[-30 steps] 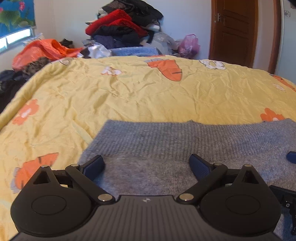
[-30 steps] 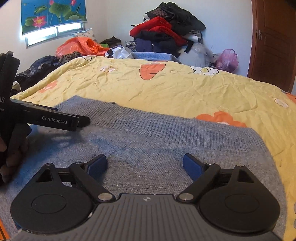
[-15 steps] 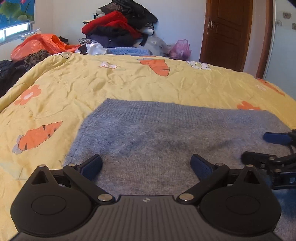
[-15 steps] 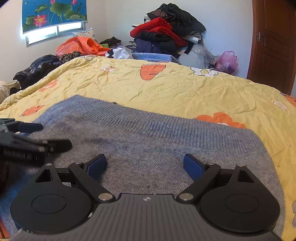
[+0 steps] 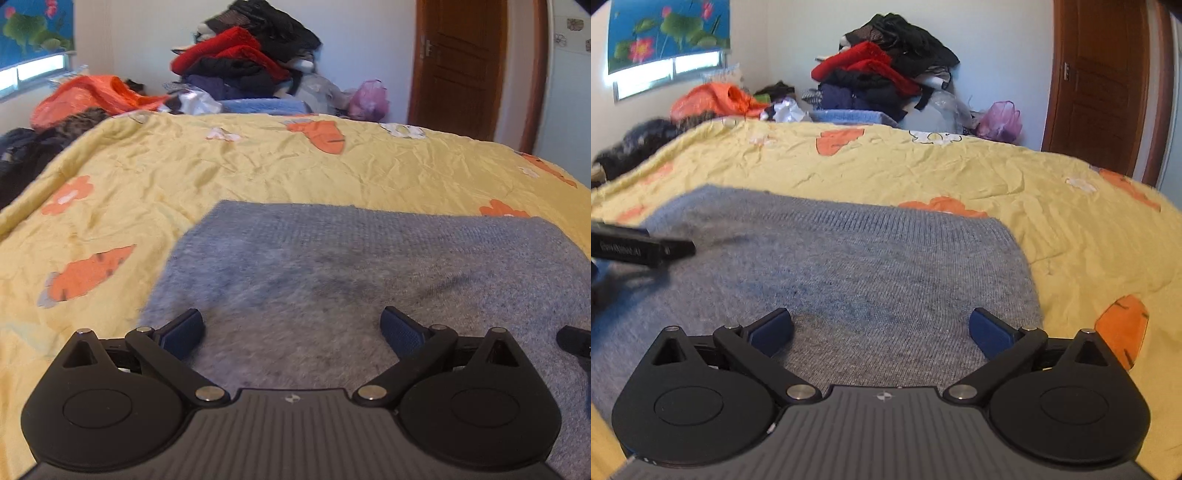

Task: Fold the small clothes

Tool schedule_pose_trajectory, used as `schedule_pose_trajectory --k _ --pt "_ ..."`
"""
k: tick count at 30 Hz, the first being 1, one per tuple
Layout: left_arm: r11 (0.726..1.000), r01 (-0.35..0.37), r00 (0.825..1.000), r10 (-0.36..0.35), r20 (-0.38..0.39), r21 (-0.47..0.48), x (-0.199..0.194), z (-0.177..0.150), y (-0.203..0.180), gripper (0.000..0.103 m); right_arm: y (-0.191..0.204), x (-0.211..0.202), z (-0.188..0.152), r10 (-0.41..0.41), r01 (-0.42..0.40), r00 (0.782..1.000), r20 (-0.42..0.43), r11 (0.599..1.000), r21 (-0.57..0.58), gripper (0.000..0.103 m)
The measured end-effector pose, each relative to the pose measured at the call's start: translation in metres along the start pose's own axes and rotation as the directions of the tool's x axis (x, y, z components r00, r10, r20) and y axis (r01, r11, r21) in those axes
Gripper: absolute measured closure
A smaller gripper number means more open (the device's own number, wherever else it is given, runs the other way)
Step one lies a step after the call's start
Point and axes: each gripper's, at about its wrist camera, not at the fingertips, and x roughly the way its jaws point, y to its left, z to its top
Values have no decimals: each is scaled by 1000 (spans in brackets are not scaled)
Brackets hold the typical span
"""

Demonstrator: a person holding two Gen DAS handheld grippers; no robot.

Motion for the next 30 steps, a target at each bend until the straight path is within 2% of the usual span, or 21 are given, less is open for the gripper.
schedule_pose_trajectory --k 3,8,11,13,16,18,20,23,25,26,27,28,29,30 --pt "998 -34 999 34 12 -47 -28 -16 11 0 4 -3 -1 -10 11 1000 6 1000 -14 0" --pt "984 8 1000 -4 22 -176 -96 -56 47 0 2 -4 1 1 -1 1000 11 1000 3 0" --pt "953 37 999 -39 -1 -302 -123 -81 69 0 2 -3 1 1 -1 1000 11 1000 4 0" --pt "917 55 997 -72 -28 -396 -128 -97 79 0 2 -3 1 3 -3 1000 12 1000 7 0" --pt "880 102 994 -106 18 -464 -135 -104 78 0 2 -3 1 3 -3 1000 13 1000 7 0" --pt "833 196 979 -198 50 -518 -130 -100 76 0 2 -3 1 4 -4 1000 13 1000 8 0" --pt "768 269 958 -278 76 -582 -119 -96 76 0 2 -3 2 5 -5 1000 14 1000 10 0" --pt "687 267 957 -270 104 -676 -105 -90 83 1 1 -4 1 7 -7 1000 17 1000 14 0" --pt "609 266 956 -266 123 -747 -98 -88 91 1 1 -5 1 9 -9 1000 19 1000 19 0" --pt "584 260 958 -258 128 -769 -96 -88 94 2 0 -5 1 10 -10 1000 19 1000 20 0" --pt "574 240 963 -240 119 -783 -94 -87 96 12 0 -5 1 10 -10 1000 19 1000 20 0" --pt "580 217 969 -226 102 -785 -93 -85 95 35 0 -5 1 10 -11 1000 20 1000 20 0" --pt "597 188 974 -213 71 -780 -90 -84 95 59 0 -5 1 11 -12 1000 20 1000 21 0" --pt "620 154 980 -193 41 -770 -88 -83 93 67 -1 -5 0 13 -14 1000 21 1000 24 0"
